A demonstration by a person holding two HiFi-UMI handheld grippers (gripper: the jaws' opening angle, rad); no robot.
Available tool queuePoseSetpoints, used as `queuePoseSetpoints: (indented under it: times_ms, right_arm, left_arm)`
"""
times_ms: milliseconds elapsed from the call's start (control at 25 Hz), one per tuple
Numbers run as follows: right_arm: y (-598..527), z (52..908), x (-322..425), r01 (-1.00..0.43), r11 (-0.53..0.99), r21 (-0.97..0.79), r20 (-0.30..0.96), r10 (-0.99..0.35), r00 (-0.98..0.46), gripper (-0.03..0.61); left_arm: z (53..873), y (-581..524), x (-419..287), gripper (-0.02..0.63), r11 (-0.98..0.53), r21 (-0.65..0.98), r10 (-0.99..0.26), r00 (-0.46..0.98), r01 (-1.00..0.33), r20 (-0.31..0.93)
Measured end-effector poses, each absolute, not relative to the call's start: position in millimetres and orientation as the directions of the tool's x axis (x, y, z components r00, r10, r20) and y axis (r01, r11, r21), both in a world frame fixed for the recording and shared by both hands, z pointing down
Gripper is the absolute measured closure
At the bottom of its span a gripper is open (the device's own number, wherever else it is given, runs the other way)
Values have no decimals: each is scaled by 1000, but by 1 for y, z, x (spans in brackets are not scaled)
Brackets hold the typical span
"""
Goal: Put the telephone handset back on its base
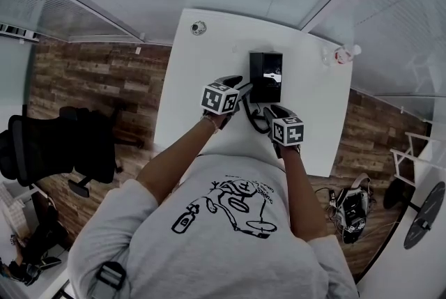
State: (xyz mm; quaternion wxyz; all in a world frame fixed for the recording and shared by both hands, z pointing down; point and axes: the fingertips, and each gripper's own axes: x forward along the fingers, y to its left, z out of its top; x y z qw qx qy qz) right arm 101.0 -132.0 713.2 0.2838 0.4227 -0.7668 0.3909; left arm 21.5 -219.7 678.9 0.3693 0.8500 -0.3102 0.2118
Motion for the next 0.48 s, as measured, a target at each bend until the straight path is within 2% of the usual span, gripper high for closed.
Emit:
queuePoseSetpoints:
  times_ms: [160,480]
  right_arm:
    - [-137,674,113,-884,341,-320,712,-529,-462,500]
    - [-138,577,125,-904,383,-188,581,-699,-417,508]
  left_arm:
    - [650,-205,16,434,-558,482,-420,731,-676,539]
    - [579,-182,8,483,-620,431,-500,753,-656,428]
